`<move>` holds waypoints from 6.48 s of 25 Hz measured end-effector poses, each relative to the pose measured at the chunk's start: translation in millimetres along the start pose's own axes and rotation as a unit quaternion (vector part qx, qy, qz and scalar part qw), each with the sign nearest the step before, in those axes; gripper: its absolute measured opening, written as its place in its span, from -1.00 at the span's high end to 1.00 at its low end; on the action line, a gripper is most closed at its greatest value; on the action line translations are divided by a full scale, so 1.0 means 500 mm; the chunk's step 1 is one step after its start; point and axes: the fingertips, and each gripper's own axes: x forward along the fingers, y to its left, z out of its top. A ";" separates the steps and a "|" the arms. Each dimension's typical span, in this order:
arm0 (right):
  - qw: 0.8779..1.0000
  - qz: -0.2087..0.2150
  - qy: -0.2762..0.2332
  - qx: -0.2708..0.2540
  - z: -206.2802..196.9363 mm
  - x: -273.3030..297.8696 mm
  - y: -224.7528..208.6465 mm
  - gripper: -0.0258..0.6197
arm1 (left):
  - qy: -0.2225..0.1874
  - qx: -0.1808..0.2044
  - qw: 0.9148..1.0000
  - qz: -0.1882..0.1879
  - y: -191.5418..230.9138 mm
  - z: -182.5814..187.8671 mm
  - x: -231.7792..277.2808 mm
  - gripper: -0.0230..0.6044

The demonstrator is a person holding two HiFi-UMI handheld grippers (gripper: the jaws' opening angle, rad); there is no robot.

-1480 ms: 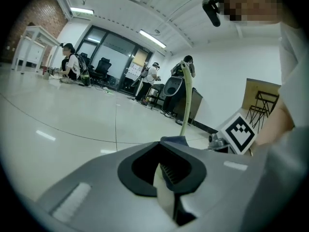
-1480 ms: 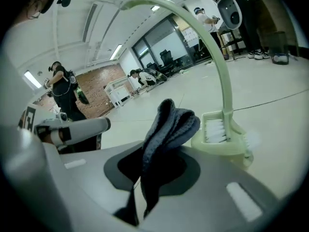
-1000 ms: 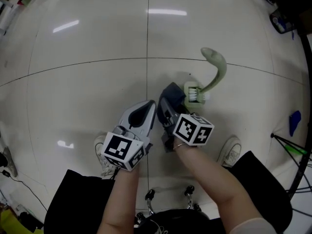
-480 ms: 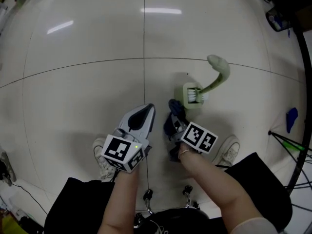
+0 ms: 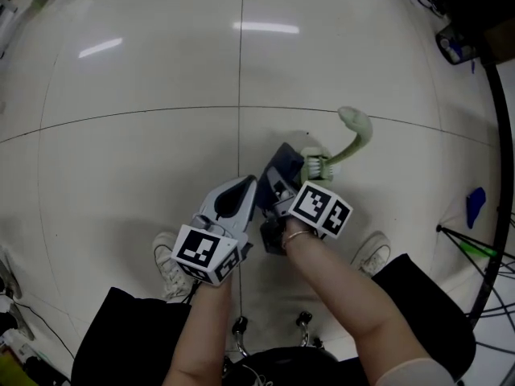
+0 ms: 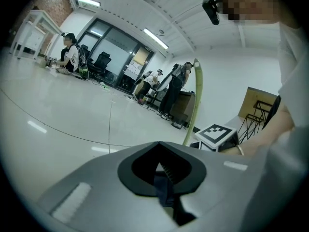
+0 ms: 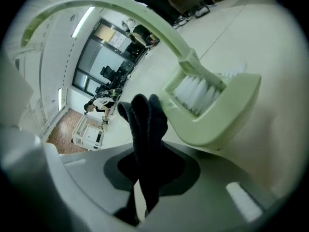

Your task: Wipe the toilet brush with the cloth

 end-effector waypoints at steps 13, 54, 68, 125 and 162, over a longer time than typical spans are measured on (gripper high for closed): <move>0.997 -0.066 0.037 0.014 -0.075 -0.067 -0.174 0.72 | 0.034 0.028 0.999 -0.025 -0.023 -0.035 0.030 0.91; 0.835 0.166 -0.079 -0.519 0.291 -0.309 0.268 0.72 | -0.145 0.107 0.981 -0.070 -0.220 0.445 0.025 0.91; 0.872 0.064 0.034 -0.484 0.195 -0.189 -0.030 0.72 | -0.141 0.127 0.979 -0.079 -0.235 0.444 0.029 0.91; 0.977 0.147 -0.026 -0.155 0.140 -0.169 -0.029 0.72 | -0.090 0.153 0.976 -0.127 -0.237 0.406 0.057 0.91; 0.803 0.115 -0.335 -0.479 0.445 -0.894 0.354 0.72 | -0.194 0.147 0.969 -0.041 -0.504 0.574 -0.222 0.91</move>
